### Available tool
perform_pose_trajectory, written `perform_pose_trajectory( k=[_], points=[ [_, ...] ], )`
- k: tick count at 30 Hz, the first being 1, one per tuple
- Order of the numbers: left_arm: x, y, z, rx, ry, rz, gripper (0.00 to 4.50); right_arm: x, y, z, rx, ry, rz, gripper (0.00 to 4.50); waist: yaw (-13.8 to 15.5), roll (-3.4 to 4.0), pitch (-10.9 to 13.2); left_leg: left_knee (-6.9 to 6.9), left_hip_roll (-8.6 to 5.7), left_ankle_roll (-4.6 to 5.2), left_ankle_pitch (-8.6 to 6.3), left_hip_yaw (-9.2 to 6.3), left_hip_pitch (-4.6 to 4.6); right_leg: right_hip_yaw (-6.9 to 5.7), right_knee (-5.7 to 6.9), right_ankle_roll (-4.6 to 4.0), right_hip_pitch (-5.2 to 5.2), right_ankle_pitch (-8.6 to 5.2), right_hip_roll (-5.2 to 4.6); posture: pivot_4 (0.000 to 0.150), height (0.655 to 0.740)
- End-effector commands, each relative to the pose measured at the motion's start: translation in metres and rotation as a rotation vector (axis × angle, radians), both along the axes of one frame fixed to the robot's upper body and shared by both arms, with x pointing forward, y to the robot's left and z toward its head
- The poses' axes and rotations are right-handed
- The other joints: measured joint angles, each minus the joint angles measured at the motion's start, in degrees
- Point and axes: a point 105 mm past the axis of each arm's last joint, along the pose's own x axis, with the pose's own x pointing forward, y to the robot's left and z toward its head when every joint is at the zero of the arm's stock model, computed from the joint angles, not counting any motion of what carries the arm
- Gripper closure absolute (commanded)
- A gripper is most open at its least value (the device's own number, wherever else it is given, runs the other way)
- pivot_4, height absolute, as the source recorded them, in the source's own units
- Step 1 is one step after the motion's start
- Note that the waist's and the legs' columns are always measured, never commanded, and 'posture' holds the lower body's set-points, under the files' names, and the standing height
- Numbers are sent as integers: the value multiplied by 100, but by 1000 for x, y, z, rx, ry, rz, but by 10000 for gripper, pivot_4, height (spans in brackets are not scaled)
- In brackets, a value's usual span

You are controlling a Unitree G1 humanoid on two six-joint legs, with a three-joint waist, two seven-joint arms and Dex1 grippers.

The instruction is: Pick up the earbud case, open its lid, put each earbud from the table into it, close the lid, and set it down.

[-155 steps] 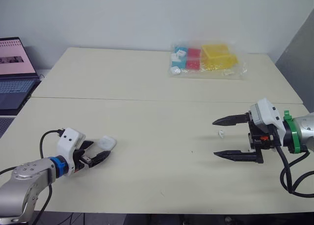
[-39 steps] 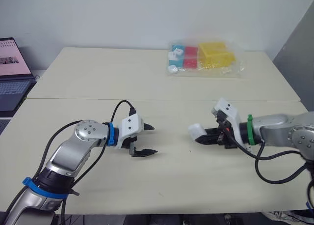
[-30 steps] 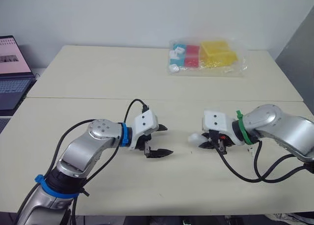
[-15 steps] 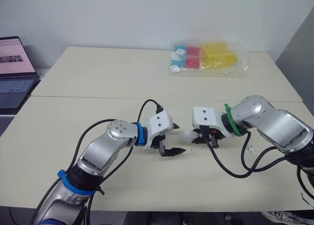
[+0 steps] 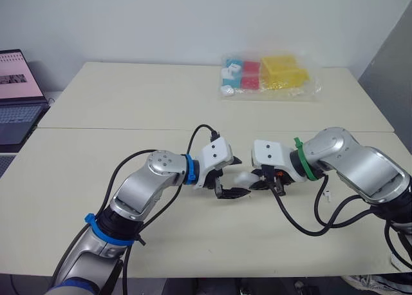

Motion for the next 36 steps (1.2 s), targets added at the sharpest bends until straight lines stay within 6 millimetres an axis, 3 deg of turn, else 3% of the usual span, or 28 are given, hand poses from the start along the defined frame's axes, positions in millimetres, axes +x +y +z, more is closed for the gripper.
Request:
perform_pose_trajectory(
  k=[1,4,14,27,33,36],
  points=[
    [-3,-5,7,-2,-26,-34,0,-1,2,10,25,-37,18,37350,0,0,0,0,0,0,0,0,0,0,0,0,0,0,0,1500,7400],
    [-5,-4,4,20,-34,-48,5905,0,3,11,32,-38,20,37350,-2,0,0,0,0,0,0,1,0,1,1,0,0,0,0,1500,7400],
    [-9,-4,-3,44,-20,-59,36940,-2,6,14,47,-40,29,37350,1,0,0,0,0,0,0,-1,0,0,1,-1,0,0,0,1500,7400],
    [-10,-6,-4,28,-18,-56,37061,-5,8,20,57,-43,54,37351,0,0,0,0,0,0,0,0,0,1,1,0,0,0,0,1500,7400],
    [-9,2,-11,6,7,-37,37062,2,-14,25,2,-92,3,17075,2,0,0,0,0,0,0,1,0,1,1,0,0,0,0,1500,7400],
    [-6,5,-14,-31,22,-5,37062,1,-29,31,-17,-119,-12,16524,8,0,0,0,-1,0,0,1,0,1,1,-1,0,0,-1,1500,7400]
  ],
)
